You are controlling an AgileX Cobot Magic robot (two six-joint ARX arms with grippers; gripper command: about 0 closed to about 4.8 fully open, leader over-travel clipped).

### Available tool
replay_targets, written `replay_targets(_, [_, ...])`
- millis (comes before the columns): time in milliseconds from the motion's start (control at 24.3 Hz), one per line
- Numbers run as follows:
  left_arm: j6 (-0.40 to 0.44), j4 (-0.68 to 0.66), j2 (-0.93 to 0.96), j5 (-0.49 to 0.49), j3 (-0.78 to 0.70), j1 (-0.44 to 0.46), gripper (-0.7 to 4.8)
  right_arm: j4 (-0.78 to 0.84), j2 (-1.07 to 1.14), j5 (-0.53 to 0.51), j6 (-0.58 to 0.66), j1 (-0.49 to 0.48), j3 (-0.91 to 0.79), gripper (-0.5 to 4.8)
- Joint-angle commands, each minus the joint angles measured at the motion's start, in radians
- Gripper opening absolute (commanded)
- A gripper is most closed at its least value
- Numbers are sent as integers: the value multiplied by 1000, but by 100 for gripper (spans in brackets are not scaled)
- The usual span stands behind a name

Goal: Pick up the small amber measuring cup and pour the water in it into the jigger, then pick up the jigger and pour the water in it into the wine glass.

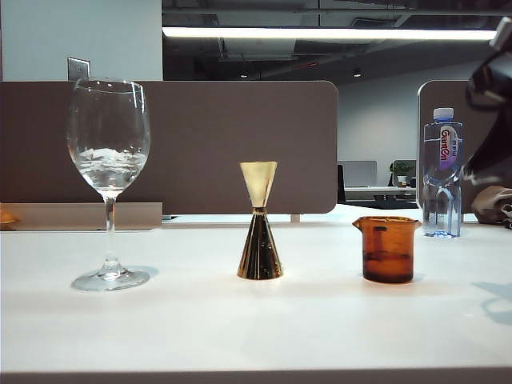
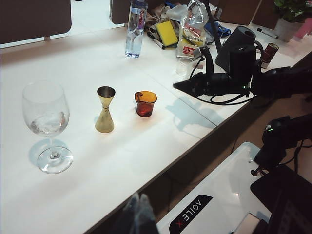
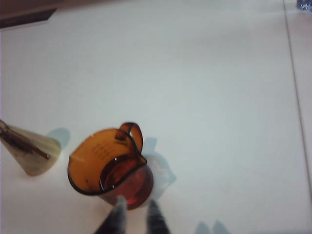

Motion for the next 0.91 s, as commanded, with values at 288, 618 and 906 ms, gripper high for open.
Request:
replay_targets(288, [4, -2, 0, 3, 3, 1, -2, 323, 113, 24, -128, 100, -121, 178])
replay_targets(618, [4, -2, 0, 3, 3, 0, -2, 551, 403, 32, -158, 155, -113, 339])
replay_targets(906, [4, -2, 0, 3, 3, 0, -2, 577, 528, 56, -168, 213, -58, 387])
